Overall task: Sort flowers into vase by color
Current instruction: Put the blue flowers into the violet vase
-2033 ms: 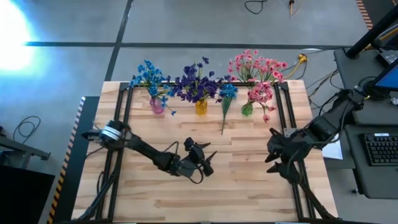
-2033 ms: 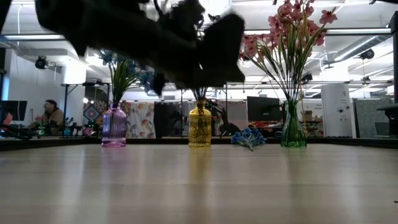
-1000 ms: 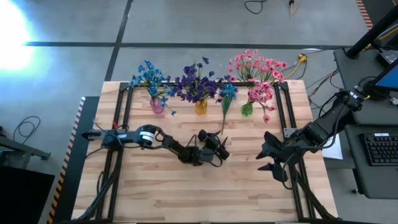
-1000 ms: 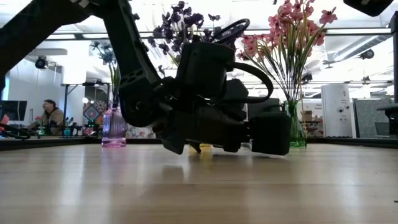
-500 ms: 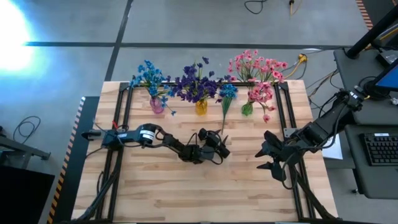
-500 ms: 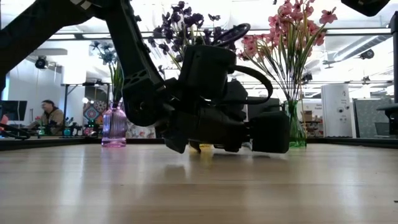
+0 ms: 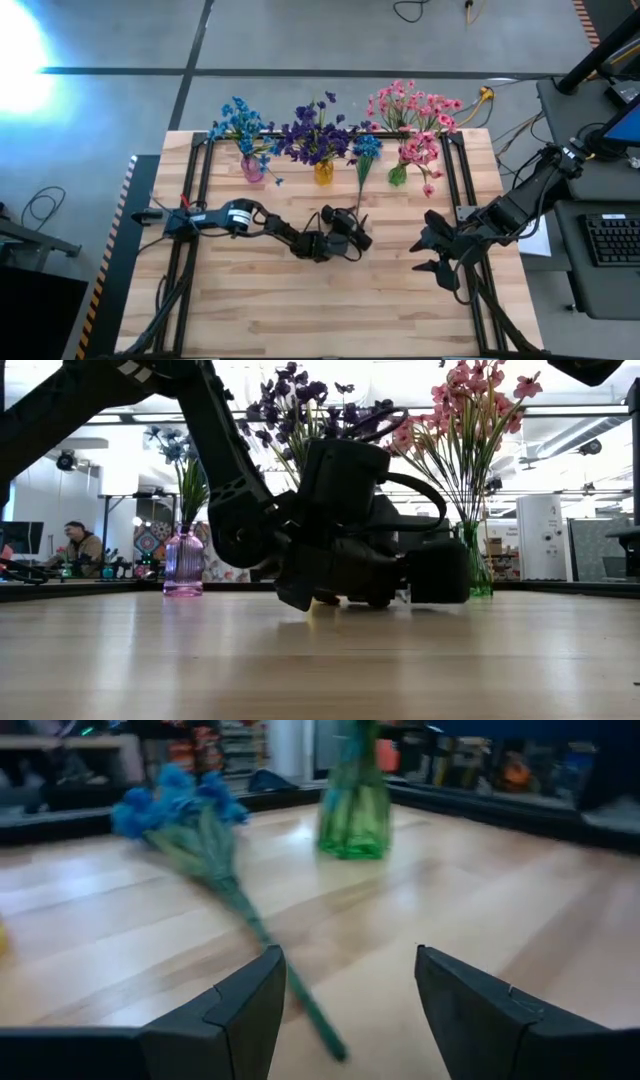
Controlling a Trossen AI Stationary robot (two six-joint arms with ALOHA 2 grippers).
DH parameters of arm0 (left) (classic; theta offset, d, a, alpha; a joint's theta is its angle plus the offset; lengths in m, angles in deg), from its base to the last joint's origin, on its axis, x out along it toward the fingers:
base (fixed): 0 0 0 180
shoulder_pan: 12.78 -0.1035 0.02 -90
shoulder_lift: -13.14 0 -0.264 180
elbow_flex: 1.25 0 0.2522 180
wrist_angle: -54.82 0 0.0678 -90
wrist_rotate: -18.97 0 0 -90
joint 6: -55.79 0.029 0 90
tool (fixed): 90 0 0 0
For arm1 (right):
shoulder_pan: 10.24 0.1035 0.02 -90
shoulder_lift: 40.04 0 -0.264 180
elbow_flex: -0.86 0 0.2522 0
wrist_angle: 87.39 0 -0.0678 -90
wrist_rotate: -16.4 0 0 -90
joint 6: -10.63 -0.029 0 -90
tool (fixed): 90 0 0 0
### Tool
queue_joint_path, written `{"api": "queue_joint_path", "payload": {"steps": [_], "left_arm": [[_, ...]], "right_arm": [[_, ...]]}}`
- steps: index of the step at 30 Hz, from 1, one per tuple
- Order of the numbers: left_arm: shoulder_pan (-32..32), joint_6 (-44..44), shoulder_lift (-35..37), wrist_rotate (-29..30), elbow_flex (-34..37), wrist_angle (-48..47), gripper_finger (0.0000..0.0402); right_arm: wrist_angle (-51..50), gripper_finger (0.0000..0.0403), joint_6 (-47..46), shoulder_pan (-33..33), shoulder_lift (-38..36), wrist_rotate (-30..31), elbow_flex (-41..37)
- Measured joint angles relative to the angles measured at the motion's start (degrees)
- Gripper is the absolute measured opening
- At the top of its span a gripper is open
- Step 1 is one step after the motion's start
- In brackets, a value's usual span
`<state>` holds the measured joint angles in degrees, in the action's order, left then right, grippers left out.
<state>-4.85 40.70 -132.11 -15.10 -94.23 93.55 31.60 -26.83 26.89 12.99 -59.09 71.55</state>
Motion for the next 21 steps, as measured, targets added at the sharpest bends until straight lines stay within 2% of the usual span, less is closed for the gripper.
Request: {"api": "queue_joint_path", "payload": {"steps": [6,16,21], "left_arm": [[-0.09,-8.63,0.33,3.14,-0.11,-6.41,0.0190],[-0.11,-9.49,0.33,3.04,-0.32,-7.76,0.0117],[0.21,-10.51,1.61,0.89,-0.83,-11.23,0.0073]], "right_arm": [[-0.01,0.0219,0.07,0.00,0.00,0.58,0.00],[0.00,0.0219,0.67,0.00,0.00,0.59,0.00],[0.00,0.0219,0.14,0.00,0.00,0.56,0.00]]}}
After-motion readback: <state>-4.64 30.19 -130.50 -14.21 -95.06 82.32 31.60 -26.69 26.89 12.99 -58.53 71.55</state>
